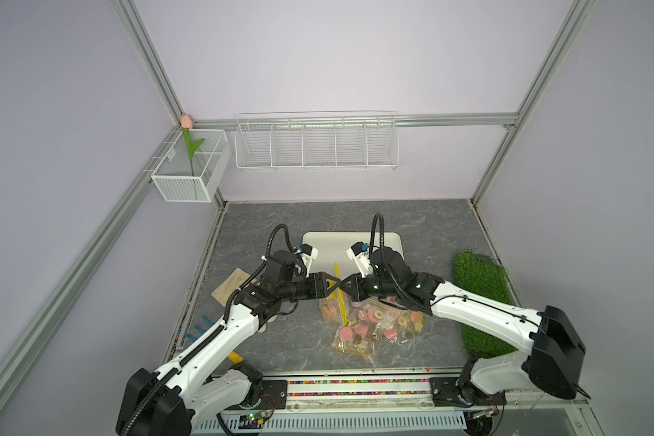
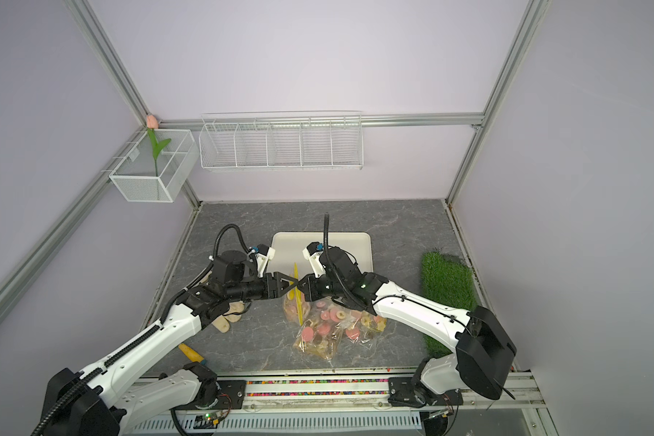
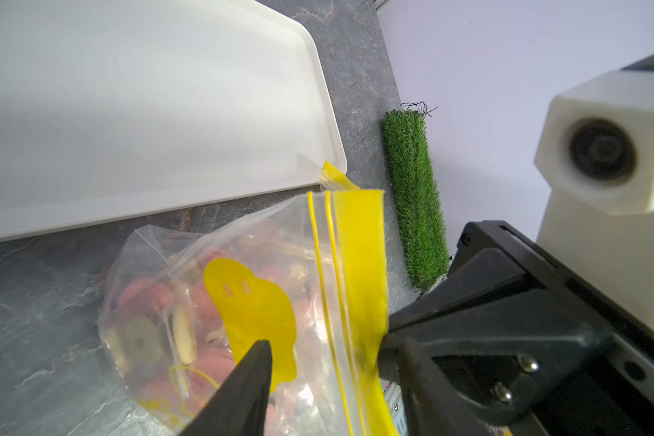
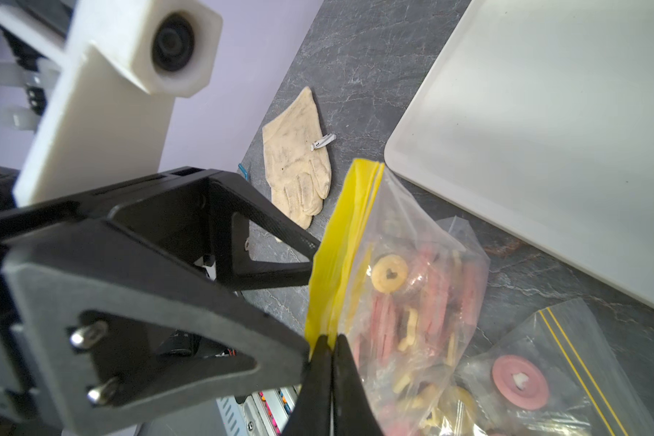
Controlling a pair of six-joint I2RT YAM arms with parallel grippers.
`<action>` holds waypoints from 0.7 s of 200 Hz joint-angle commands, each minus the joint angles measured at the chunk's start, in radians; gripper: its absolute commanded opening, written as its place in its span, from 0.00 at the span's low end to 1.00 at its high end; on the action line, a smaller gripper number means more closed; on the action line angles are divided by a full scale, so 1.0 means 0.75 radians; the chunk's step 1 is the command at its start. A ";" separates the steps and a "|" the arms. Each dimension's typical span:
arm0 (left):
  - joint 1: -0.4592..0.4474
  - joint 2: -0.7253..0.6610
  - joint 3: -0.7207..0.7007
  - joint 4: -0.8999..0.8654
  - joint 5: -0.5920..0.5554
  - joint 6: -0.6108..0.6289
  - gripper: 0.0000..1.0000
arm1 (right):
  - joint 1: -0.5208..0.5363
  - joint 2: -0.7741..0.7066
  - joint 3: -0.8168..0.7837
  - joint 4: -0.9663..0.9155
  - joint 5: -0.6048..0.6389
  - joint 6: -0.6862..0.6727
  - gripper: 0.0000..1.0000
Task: Pour cookies out of the ziploc bag
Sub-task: Open the ziploc bag at the center of the board.
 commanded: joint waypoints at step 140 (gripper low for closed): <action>-0.001 0.021 -0.002 0.061 -0.043 -0.026 0.19 | 0.038 0.022 0.048 0.016 -0.028 -0.031 0.07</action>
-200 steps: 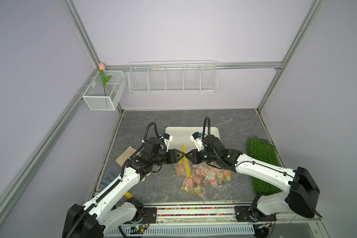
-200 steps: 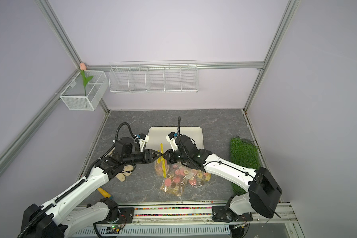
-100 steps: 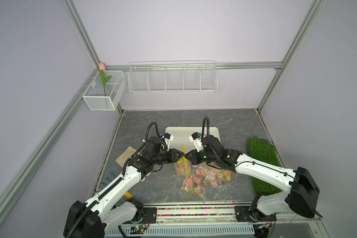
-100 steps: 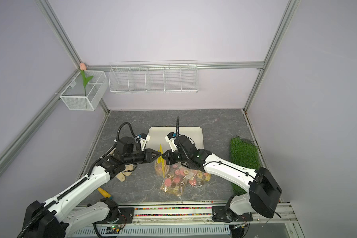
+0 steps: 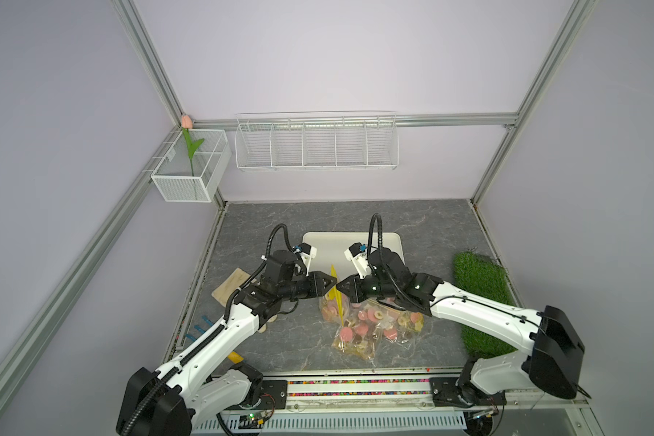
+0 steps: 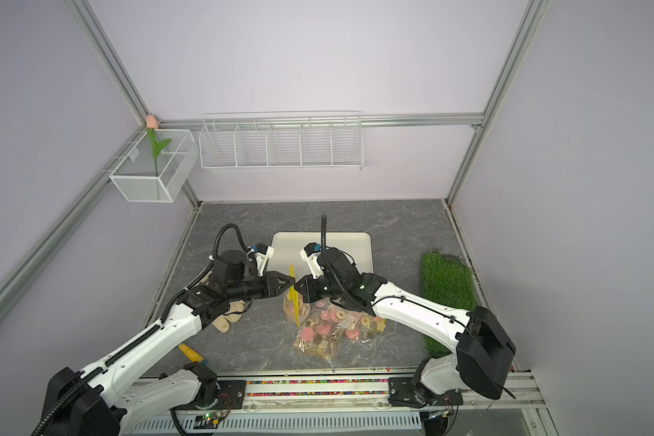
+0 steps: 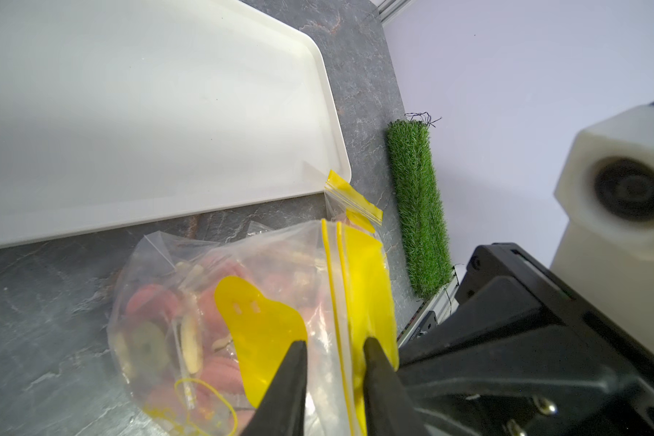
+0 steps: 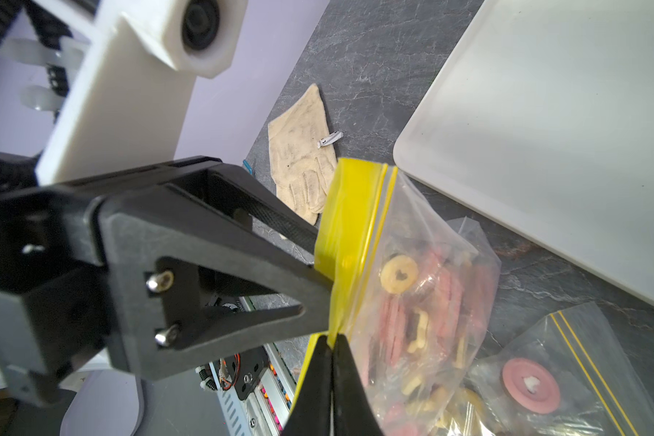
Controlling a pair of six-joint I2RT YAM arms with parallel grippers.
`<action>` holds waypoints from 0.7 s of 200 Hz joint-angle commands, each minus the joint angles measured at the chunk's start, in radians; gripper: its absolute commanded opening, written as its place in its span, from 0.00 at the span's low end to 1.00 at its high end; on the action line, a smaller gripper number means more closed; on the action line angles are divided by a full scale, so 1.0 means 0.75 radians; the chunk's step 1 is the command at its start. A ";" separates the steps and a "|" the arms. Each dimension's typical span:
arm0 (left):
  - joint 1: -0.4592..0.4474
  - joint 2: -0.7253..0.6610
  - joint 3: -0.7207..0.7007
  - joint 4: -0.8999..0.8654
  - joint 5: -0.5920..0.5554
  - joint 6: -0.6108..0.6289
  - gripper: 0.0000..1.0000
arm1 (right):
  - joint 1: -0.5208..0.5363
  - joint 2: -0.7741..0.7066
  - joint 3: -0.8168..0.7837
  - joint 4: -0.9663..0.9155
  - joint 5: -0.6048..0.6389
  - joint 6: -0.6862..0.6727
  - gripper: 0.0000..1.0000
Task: Pour cookies out of the ziploc bag
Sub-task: Open the ziploc bag at the center of the board.
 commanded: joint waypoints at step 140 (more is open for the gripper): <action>-0.002 0.016 0.084 -0.150 -0.002 0.094 0.00 | 0.021 -0.036 0.065 -0.201 0.393 0.017 0.07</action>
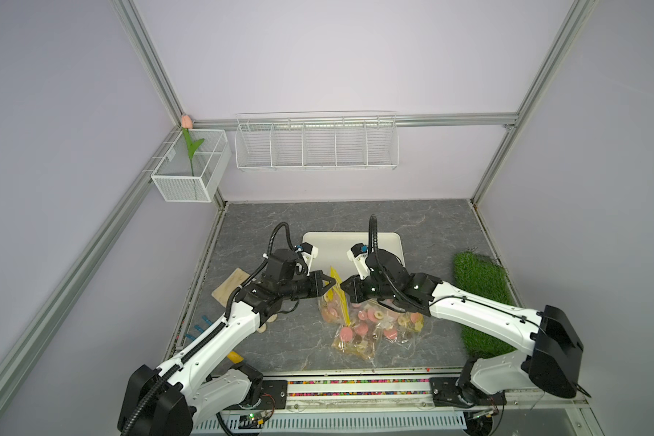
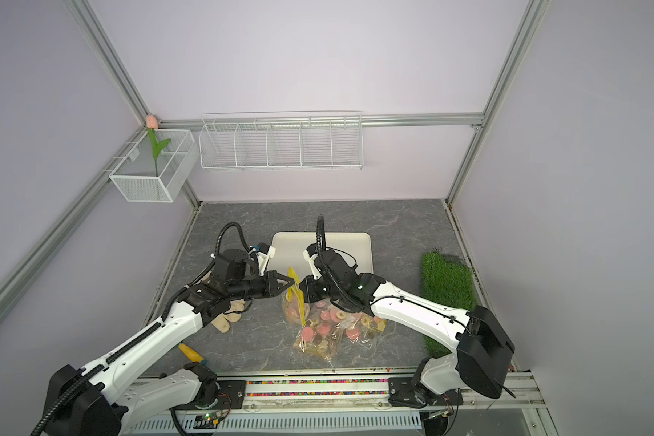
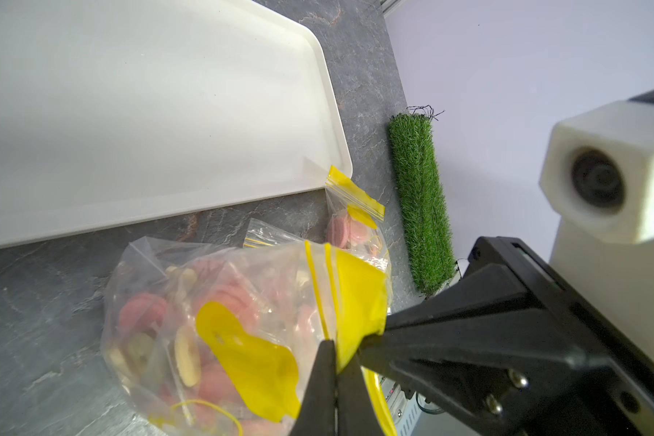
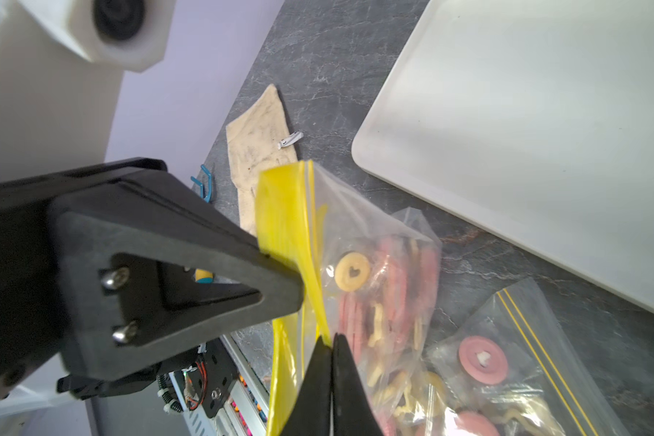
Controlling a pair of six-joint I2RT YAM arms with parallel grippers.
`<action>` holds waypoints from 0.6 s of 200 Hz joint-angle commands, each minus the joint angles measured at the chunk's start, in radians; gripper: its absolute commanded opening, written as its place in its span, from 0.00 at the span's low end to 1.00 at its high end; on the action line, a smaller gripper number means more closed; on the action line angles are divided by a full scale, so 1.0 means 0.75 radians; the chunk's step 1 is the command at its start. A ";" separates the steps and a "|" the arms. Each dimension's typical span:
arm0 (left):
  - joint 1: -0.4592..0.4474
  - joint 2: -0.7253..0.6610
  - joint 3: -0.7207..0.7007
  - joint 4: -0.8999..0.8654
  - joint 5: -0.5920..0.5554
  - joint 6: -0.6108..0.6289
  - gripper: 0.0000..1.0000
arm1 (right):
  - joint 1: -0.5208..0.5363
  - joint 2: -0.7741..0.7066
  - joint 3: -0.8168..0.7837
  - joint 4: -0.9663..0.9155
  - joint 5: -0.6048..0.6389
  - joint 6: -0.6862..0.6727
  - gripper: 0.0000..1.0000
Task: Pour cookies out of the ziploc bag
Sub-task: Open the ziploc bag at the center of the board.
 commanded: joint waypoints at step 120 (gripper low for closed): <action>-0.001 -0.034 0.074 -0.019 0.040 -0.010 0.00 | 0.000 -0.003 0.046 -0.042 -0.019 -0.033 0.55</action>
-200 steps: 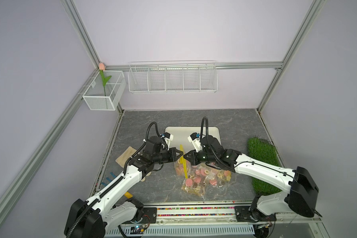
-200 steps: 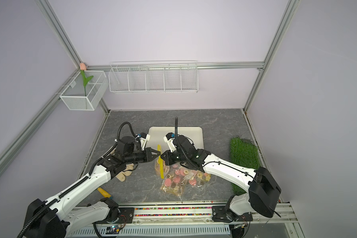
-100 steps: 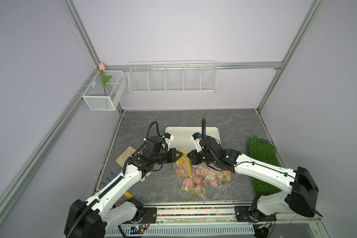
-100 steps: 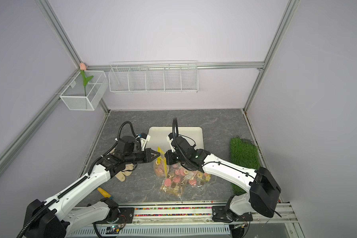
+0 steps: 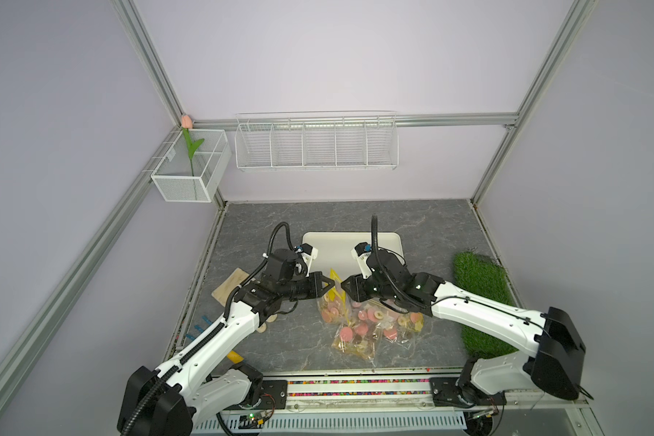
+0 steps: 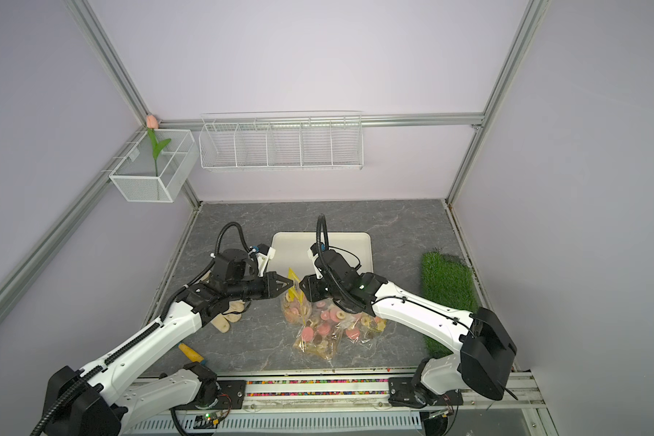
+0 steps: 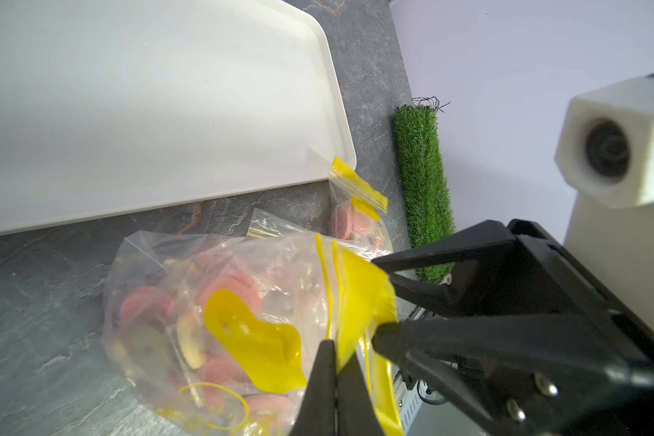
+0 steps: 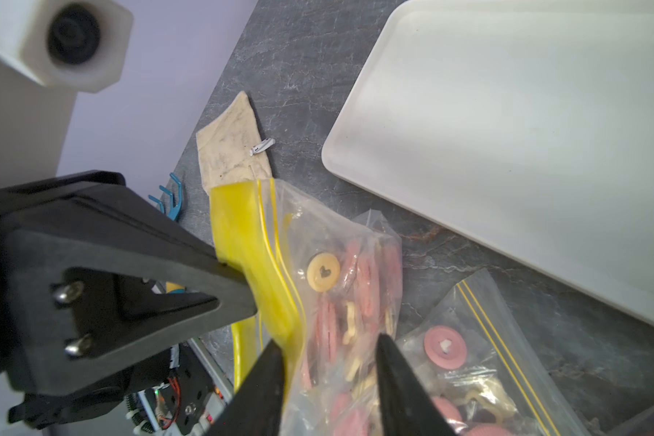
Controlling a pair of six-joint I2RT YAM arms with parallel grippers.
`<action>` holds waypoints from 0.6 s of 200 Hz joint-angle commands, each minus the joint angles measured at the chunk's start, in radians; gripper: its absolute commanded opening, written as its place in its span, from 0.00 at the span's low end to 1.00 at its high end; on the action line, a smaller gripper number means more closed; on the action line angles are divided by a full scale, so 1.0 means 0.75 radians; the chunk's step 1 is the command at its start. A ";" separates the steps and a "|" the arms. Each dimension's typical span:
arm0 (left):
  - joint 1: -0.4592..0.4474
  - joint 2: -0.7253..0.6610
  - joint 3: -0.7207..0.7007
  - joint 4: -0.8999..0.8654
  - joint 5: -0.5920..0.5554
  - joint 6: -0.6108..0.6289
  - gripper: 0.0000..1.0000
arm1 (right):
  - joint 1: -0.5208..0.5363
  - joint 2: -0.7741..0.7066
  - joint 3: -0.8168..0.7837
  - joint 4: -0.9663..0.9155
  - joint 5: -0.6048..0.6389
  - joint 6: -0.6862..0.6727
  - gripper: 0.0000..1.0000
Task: Pour cookies out of the ziploc bag
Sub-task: Open the ziploc bag at the center of the board.
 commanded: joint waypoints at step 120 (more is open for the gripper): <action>-0.001 -0.067 0.143 -0.156 -0.097 0.059 0.00 | -0.002 0.176 0.137 -0.127 -0.135 0.005 0.44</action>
